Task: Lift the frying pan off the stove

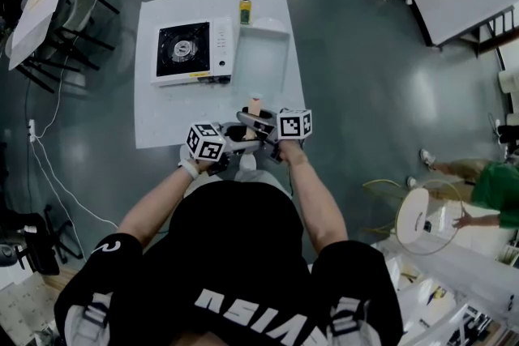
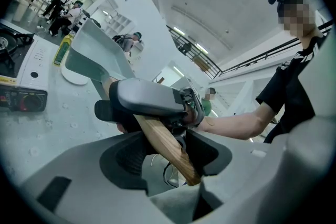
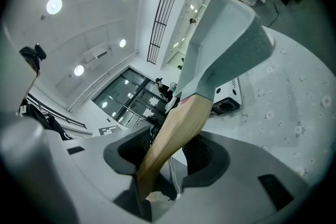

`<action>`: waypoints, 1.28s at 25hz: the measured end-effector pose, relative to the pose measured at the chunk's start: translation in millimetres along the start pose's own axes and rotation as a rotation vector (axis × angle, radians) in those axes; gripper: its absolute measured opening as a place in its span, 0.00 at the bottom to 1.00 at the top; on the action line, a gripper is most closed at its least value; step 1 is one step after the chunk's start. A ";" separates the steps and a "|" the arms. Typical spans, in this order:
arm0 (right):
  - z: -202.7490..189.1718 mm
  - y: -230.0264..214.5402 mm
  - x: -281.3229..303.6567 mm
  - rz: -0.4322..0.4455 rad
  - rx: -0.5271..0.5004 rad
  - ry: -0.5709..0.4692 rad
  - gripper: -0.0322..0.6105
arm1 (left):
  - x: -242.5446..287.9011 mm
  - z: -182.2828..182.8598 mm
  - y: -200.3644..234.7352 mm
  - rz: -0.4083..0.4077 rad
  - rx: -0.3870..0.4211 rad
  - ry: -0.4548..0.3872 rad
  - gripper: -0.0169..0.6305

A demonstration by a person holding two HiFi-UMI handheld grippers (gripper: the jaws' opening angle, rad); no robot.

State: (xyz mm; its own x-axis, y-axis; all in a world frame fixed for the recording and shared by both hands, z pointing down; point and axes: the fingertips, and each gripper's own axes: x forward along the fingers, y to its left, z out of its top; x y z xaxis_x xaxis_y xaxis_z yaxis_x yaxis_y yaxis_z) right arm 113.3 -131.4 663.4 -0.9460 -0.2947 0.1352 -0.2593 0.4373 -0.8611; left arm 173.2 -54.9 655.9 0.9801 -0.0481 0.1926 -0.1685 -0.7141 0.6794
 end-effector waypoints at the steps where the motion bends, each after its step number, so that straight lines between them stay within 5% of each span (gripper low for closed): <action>1: -0.4 -1.3 -0.3 0.001 -0.005 0.001 0.34 | 0.5 -0.5 0.4 0.001 -0.001 0.001 0.37; 32: 5.1 -3.8 -0.5 0.009 -0.016 -0.002 0.34 | 3.2 3.0 5.1 0.008 0.008 0.007 0.37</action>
State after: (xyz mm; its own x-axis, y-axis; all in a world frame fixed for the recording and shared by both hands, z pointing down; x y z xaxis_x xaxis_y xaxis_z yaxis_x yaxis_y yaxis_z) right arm 115.8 -137.2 664.1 -0.9479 -0.2922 0.1269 -0.2541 0.4532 -0.8545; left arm 175.8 -60.9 657.8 0.9780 -0.0492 0.2026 -0.1754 -0.7196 0.6719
